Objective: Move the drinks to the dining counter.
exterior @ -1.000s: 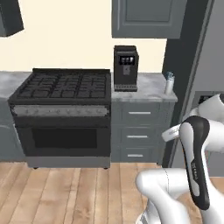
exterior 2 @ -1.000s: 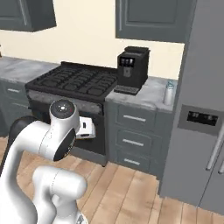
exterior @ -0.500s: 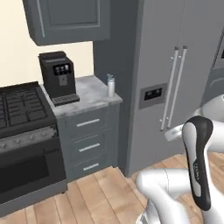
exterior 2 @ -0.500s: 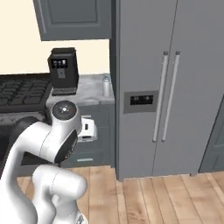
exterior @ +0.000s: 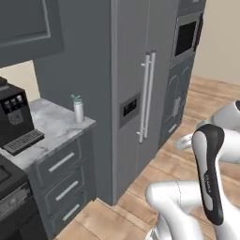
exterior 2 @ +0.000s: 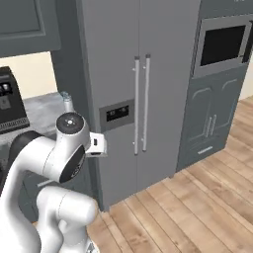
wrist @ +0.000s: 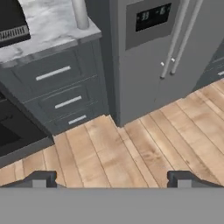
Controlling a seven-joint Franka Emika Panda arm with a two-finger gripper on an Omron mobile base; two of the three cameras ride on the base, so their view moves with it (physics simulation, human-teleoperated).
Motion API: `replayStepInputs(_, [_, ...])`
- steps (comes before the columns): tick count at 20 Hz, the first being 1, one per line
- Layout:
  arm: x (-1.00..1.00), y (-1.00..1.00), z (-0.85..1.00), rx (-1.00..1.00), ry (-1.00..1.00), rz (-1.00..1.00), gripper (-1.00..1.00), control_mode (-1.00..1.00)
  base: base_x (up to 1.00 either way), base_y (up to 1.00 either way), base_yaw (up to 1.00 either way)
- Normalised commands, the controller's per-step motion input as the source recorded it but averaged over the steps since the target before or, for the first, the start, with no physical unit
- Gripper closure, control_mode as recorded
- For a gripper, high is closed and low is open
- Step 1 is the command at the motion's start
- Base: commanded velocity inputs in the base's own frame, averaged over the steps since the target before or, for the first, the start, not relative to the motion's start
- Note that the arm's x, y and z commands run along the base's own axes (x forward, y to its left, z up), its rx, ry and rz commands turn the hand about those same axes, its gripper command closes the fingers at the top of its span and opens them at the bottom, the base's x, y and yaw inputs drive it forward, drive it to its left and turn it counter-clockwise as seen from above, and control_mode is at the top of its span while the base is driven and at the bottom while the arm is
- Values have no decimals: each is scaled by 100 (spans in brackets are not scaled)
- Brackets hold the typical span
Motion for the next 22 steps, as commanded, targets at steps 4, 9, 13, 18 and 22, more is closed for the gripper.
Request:
replayStepInputs(4, [0, 0, 0, 0, 0, 0, -100, 100, 6, 75, -64])
replayStepInputs(9, [0, 0, 0, 0, 0, 0, -100, 100, 0, 100, -31])
replayStepInputs(13, [0, 0, 0, 0, 0, 0, -100, 100, 0, 100, -20])
replayStepInputs(18, [0, 0, 0, 0, 0, 0, -100, 100, 30, 87, -11])
replayStepInputs(22, [0, 0, 0, 0, 0, 0, -100, 100, 66, 94, -13])
